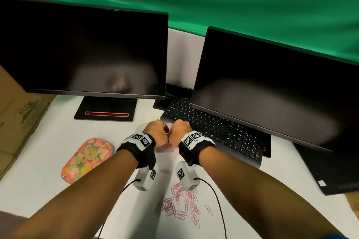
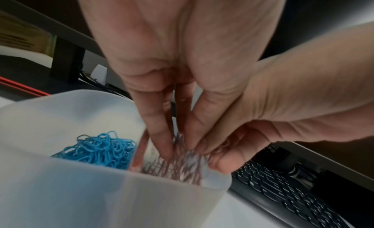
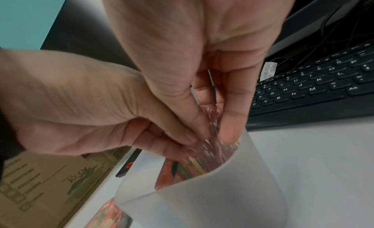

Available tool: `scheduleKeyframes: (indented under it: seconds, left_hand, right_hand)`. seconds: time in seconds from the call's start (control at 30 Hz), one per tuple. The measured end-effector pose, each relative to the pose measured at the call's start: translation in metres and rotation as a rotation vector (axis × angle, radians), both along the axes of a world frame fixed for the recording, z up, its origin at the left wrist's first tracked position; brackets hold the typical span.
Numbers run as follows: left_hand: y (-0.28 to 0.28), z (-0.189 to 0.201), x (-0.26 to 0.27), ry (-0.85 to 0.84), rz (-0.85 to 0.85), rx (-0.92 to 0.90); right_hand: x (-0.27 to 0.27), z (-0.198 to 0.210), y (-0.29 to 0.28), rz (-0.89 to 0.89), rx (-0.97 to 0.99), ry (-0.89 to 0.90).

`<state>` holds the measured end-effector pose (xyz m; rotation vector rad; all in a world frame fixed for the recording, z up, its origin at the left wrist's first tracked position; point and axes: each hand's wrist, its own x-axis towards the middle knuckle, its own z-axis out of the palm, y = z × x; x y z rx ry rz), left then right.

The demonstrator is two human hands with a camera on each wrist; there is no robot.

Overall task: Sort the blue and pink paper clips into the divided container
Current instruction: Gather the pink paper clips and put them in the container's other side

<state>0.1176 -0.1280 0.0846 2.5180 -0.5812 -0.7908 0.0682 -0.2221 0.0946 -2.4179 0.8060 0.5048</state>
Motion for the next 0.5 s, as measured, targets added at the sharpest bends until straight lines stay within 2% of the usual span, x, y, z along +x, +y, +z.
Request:
scheduleKeyframes:
  seconds: [0.13, 0.2, 0.3, 0.33, 0.4, 0.47, 0.5]
  left_hand:
    - [0.000, -0.003, 0.000, 0.014, -0.040, 0.019]
    - [0.002, -0.002, 0.000, 0.022, -0.039, -0.006]
    - [0.012, 0.004, -0.004, 0.003, 0.052, -0.120]
    - [0.018, 0.006, -0.007, -0.002, 0.076, -0.170]
    - [0.035, 0.011, -0.018, 0.047, 0.065, -0.251]
    - [0.054, 0.011, -0.034, 0.104, -0.033, -0.223]
    - [0.062, 0.006, -0.042, 0.087, -0.124, -0.146]
  right_hand:
    - [-0.005, 0.006, -0.009, -0.039, 0.090, -0.032]
    - [-0.014, 0.009, -0.017, -0.067, 0.137, -0.103]
    - [-0.038, -0.001, -0.036, -0.173, 0.152, -0.215]
    - [-0.050, -0.007, -0.041, -0.156, 0.107, -0.184]
    - [-0.078, -0.027, -0.042, 0.011, -0.011, -0.027]
    - [-0.108, -0.051, -0.031, 0.158, 0.006, 0.079]
    - [-0.122, -0.063, -0.023, 0.218, 0.048, 0.088]
